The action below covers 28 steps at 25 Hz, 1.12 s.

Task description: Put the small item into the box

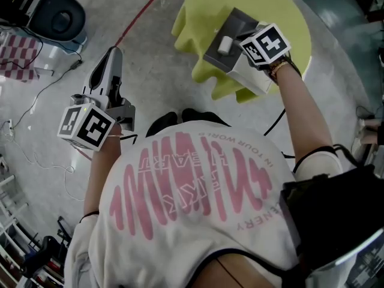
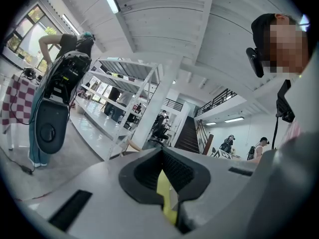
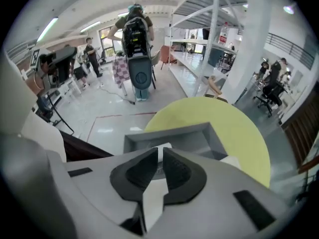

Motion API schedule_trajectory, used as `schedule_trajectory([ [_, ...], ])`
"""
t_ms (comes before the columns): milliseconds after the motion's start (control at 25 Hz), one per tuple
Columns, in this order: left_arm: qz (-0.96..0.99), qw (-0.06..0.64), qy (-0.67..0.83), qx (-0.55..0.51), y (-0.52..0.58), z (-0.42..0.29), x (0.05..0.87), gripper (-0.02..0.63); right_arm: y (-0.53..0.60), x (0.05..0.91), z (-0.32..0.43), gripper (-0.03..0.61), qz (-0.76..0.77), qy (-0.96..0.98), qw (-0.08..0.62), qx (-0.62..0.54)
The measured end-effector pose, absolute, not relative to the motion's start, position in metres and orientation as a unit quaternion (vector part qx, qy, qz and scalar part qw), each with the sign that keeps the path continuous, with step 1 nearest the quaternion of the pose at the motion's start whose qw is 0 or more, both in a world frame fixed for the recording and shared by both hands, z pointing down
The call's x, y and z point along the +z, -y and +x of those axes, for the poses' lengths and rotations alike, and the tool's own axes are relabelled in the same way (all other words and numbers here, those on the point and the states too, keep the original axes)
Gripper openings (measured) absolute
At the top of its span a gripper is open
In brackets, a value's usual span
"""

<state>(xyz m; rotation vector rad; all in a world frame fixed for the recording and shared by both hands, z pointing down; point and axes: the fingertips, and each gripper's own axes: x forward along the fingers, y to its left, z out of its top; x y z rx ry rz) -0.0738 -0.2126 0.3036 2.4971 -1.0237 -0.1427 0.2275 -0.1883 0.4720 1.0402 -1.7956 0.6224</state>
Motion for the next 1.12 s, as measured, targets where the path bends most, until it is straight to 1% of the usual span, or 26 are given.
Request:
schedule_trajectory([
  [160, 0.915, 0.210, 0.341, -0.054, 0.209, -0.058, 0.293, 0.008, 0.180, 0.446, 0.220, 0.014, 0.476, 0.750, 0.358, 0.287],
  [320, 0.928, 0.201, 0.309, -0.054, 0.204, -0.039, 0.280, 0.008, 0.175, 0.407, 0.214, 0.006, 0.523, 0.760, 0.205, 0.326],
  [440, 0.935, 0.197, 0.289, -0.058, 0.204, -0.025, 0.269, 0.008, 0.171, 0.373, 0.218, 0.006, 0.558, 0.763, 0.113, 0.305],
  [640, 0.944, 0.192, 0.255, -0.080, 0.199, 0.004, 0.245, 0.008, 0.152, 0.302, 0.219, 0.006, 0.582, 0.779, -0.039, 0.230],
  [800, 0.951, 0.187, 0.225, -0.104, 0.193, 0.030, 0.227, 0.008, 0.126, 0.251, 0.226, 0.006, 0.594, 0.774, -0.130, 0.174],
  [1000, 0.956, 0.186, 0.198, -0.115, 0.190, 0.055, 0.212, 0.008, 0.086, 0.190, 0.259, 0.006, 0.616, 0.743, -0.241, 0.102],
  [1120, 0.955, 0.178, 0.195, -0.134, 0.189, 0.063, 0.205, 0.008, 0.059, 0.168, 0.280, 0.006, 0.634, 0.719, -0.279, 0.064],
])
